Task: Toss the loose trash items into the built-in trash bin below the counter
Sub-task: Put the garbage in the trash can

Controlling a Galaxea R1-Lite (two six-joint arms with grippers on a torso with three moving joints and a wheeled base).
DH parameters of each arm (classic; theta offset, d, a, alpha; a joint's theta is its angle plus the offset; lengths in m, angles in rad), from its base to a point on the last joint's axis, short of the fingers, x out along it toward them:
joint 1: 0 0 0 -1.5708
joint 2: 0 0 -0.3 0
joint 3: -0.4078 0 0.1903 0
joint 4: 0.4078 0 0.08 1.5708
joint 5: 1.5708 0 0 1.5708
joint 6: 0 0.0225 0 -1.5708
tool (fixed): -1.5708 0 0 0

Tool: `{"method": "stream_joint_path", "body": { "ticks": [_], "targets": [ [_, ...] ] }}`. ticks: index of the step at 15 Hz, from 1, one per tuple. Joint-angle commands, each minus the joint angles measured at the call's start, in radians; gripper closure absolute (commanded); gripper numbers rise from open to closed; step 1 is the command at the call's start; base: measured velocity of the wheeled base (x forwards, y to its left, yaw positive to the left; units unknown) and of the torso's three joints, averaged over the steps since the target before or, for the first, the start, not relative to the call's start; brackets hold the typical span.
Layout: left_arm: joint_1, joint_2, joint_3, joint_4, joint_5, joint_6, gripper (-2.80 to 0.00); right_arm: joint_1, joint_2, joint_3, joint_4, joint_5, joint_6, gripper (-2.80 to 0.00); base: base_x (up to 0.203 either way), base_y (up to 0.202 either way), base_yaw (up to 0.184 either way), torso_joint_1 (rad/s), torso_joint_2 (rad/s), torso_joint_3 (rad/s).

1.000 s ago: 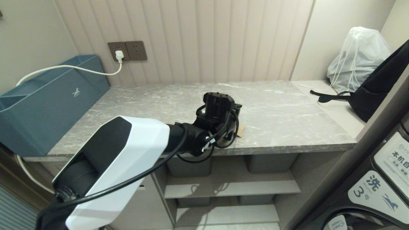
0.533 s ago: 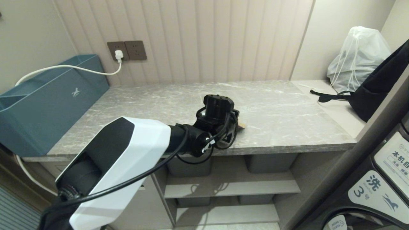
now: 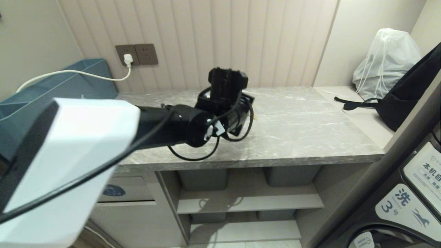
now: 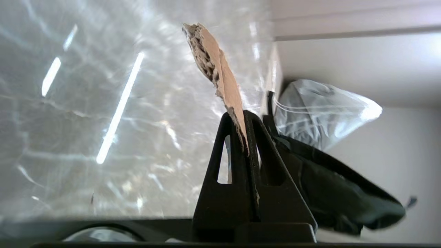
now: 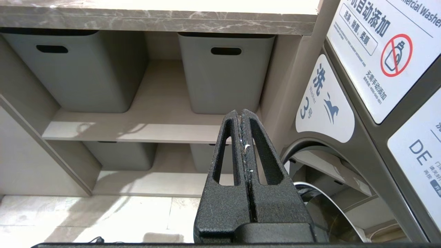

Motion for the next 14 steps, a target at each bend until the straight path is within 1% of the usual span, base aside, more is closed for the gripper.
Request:
{"method": "stream_joint_path", "body": {
  "ticks": [1, 2, 3, 4, 5, 6, 7, 8, 9, 10, 11, 12, 13, 14],
  "targets": [
    [-0.001, -0.178, 0.023, 0.046, 0.011, 0.081, 0.00, 0.000, -0.001, 0.000, 0.000, 0.000, -0.001, 0.00, 0.000, 0.000, 0.000, 0.000, 0.00, 0.000],
    [0.010, -0.275, 0.083, 0.079, 0.018, 0.178, 0.00, 0.000, -0.001, 0.000, 0.000, 0.000, -0.001, 0.00, 0.000, 0.000, 0.000, 0.000, 0.00, 0.000],
    [0.033, -0.366, 0.183, 0.098, 0.021, 0.283, 0.00, 0.000, -0.001, 0.000, 0.000, 0.000, -0.001, 0.00, 0.000, 0.000, 0.000, 0.000, 0.00, 0.000],
    [0.072, -0.479, 0.326, 0.108, 0.014, 0.400, 0.00, 0.000, -0.001, -0.001, 0.000, 0.000, -0.001, 0.00, 0.000, 0.000, 0.000, 0.000, 0.00, 0.000],
    [0.130, -0.610, 0.475, 0.108, -0.005, 0.508, 0.00, 0.000, -0.001, -0.002, 0.000, 0.000, -0.001, 0.00, 0.000, 0.000, 0.000, 0.000, 0.00, 0.000],
    [0.227, -0.750, 0.622, 0.101, -0.038, 0.610, 0.00, 0.000, -0.001, -0.001, 0.000, 0.000, -0.001, 0.00, 0.000, 0.000, 0.000, 0.000, 0.00, 0.000],
    [0.367, -0.867, 0.747, 0.092, -0.078, 0.691, 0.00, 0.000, -0.001, 0.000, 0.000, 0.000, -0.001, 0.00, 0.000, 0.000, 0.000, 0.000, 0.00, 0.000],
    [0.534, -0.951, 0.851, 0.082, -0.123, 0.747, 0.00, 0.000, -0.001, 0.000, 0.000, 0.000, -0.001, 0.00, 0.000, 0.000, 0.000, 0.000, 0.00, 0.000],
    [0.711, -1.042, 0.968, 0.068, -0.175, 0.785, 0.00, 0.000, -0.001, -0.001, 0.000, 0.001, -0.001, 0.00, 0.000, 0.000, 0.000, 0.000, 0.00, 0.000],
    [0.861, -1.151, 1.103, 0.054, -0.224, 0.789, 0.00, 0.000, -0.001, 0.000, 0.000, 0.000, -0.001, 0.00, 0.000, 0.000, 0.000, 0.000, 0.00, 0.000],
    [0.965, -1.249, 1.224, 0.044, -0.263, 0.759, 0.00, 0.000, -0.001, 0.000, 0.000, 0.000, -0.001, 0.00, 0.000, 0.000, 0.000, 0.000, 0.00, 0.000],
    [1.034, -1.332, 1.334, 0.040, -0.294, 0.696, 0.00, 0.000, -0.001, 0.000, 0.000, 0.000, -0.001, 0.00, 0.000, 0.000, 0.000, 0.000, 0.00, 0.000],
    [1.062, -1.403, 1.423, 0.046, -0.312, 0.612, 0.00, 0.000, -0.001, 0.000, 0.000, 0.000, -0.001, 0.00, 0.000, 0.000, 0.000, 0.000, 0.00, 0.000],
    [1.074, -1.460, 1.479, 0.065, -0.317, 0.537, 0.00, 0.000, -0.001, 0.000, 0.000, 0.000, -0.001, 0.00, 0.000, 0.000, 0.000, 0.000, 0.00, 0.000]
  ]
}}
